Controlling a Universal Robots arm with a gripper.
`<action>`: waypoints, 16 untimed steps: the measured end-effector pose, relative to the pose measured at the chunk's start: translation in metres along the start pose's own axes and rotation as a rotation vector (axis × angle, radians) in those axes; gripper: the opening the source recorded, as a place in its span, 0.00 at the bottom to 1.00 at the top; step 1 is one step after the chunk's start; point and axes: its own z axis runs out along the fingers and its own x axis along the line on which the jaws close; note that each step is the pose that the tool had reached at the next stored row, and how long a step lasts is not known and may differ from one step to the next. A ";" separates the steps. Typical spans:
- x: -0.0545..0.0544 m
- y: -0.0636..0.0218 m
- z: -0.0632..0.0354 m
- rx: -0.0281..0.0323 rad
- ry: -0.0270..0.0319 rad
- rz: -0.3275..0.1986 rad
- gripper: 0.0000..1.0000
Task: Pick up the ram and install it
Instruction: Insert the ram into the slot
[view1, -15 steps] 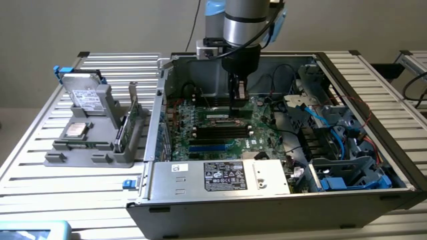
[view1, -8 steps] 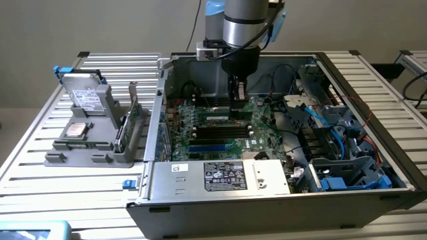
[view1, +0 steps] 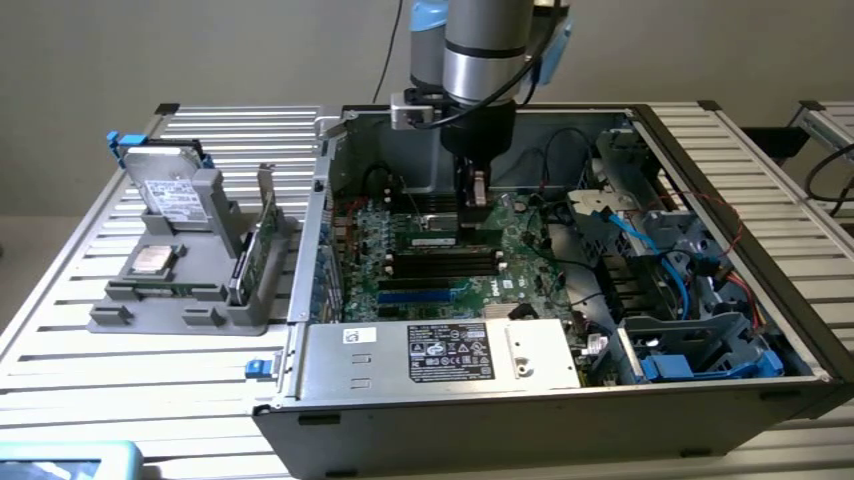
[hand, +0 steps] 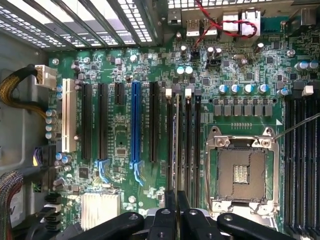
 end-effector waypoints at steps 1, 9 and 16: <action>0.000 0.0002 0.0014 0.0002 0.0015 0.000 0.13; -0.001 0.0006 0.0070 0.0005 0.0112 0.000 0.13; -0.001 0.0007 0.0086 0.0005 0.0115 0.000 0.13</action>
